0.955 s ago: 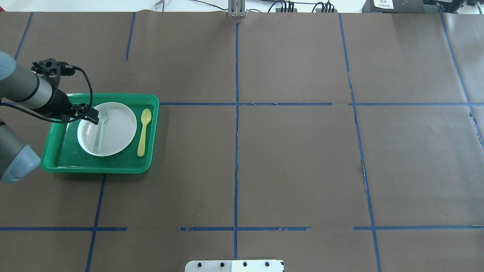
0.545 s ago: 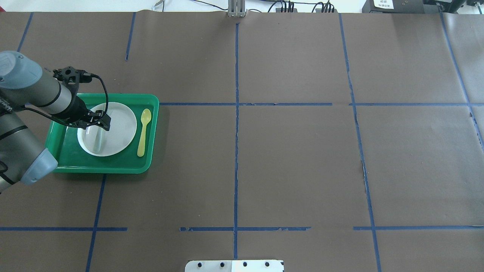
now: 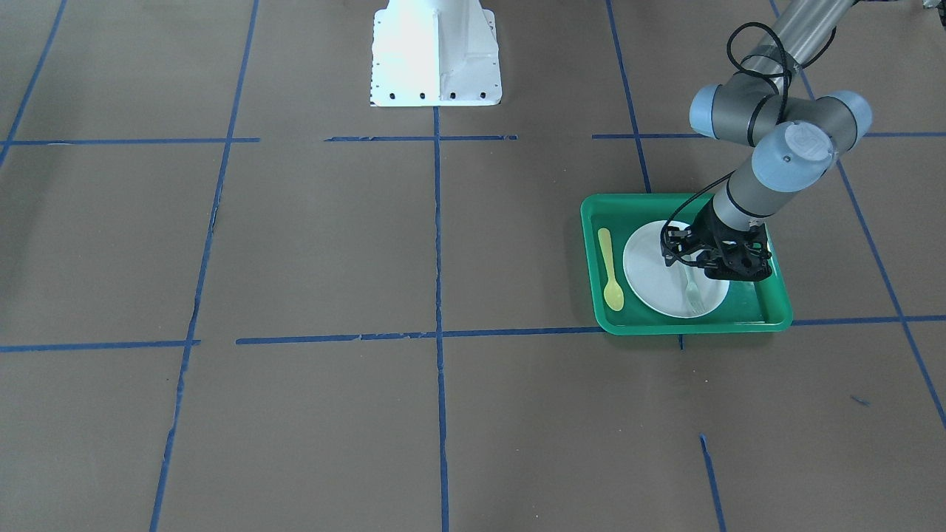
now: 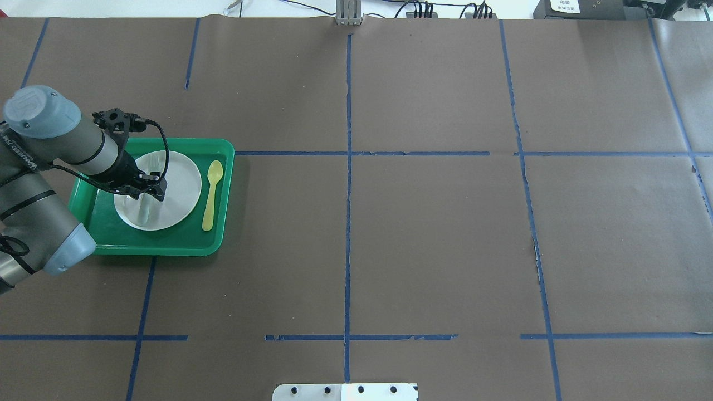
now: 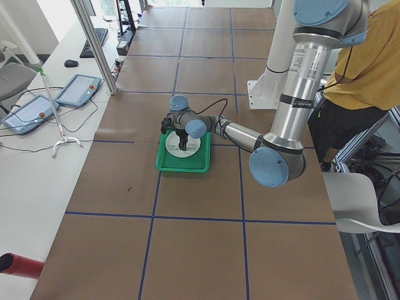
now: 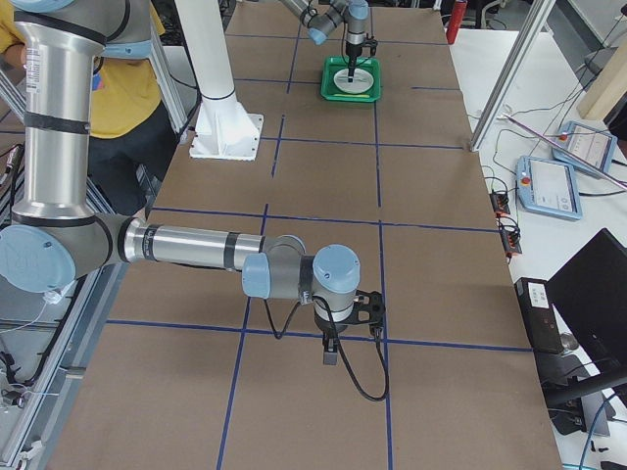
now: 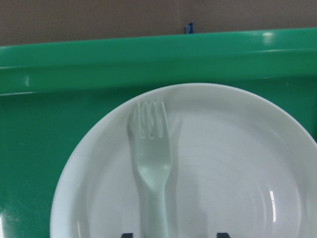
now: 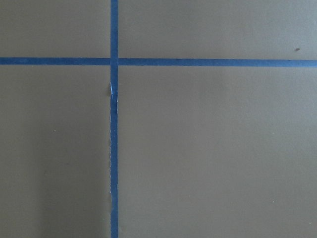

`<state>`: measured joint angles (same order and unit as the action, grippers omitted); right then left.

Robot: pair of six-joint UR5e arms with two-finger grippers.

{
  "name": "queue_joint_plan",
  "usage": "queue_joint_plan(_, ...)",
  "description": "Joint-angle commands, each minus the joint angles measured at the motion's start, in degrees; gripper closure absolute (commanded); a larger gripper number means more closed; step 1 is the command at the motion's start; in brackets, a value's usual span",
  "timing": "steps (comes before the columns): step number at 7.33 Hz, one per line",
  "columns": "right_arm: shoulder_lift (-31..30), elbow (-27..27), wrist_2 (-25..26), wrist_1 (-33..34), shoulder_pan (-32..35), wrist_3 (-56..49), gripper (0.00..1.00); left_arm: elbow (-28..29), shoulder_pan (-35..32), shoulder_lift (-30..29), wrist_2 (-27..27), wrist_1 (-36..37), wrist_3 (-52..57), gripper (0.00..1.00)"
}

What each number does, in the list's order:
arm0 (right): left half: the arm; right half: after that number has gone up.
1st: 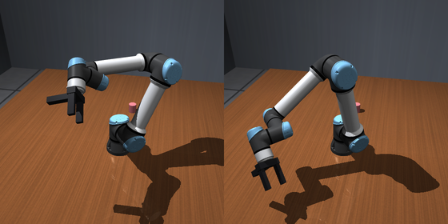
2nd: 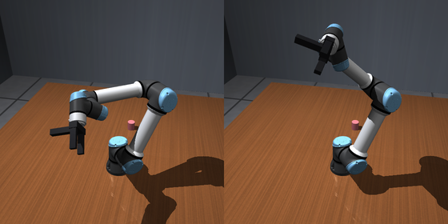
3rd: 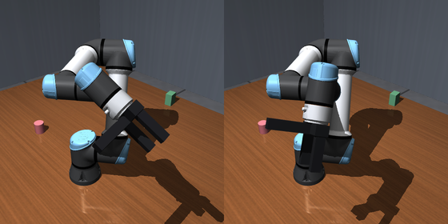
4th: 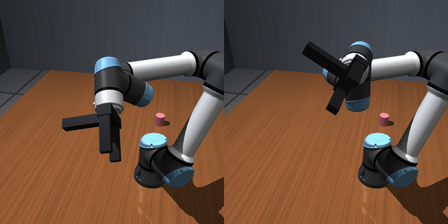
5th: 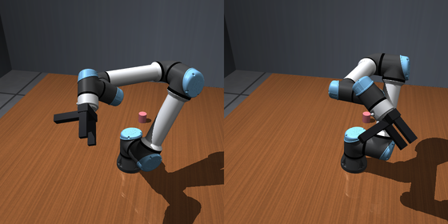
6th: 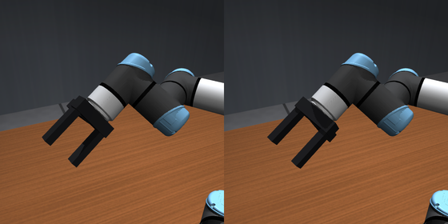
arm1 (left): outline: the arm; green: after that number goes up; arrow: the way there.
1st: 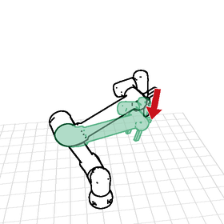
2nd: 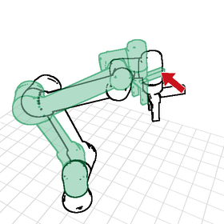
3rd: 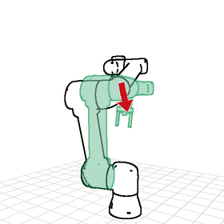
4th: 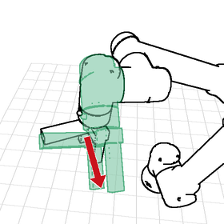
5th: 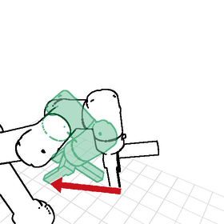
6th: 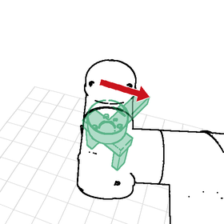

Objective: Place fork
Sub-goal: 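Lower the left gripper and close it on the white fork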

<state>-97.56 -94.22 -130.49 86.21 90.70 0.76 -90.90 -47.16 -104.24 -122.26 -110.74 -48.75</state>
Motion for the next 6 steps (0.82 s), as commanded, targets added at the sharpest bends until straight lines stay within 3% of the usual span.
queue_joint_plan(1, 0.00, 0.00, -0.03, 0.01, 0.00, 0.03, 0.00, 0.19, 0.05, 0.09, 0.00, 0.00, 0.32, 0.53)
queue_joint_plan(2, 0.00, 0.00, -0.03, 0.01, 0.00, 0.03, 0.00, 0.19, 0.05, 0.09, 0.00, 0.00, 0.41, 0.61)
queue_joint_plan(4, 0.00, 0.00, -0.03, 0.01, 0.00, 0.03, 0.00, 0.02, -0.13, 0.35, 0.00, 0.00, 0.41, 0.95)
queue_joint_plan(6, 0.00, 0.00, -0.03, 0.01, 0.00, 0.03, 0.00, -0.77, -1.61, 0.44, -0.34, 0.18, 0.41, 1.00)
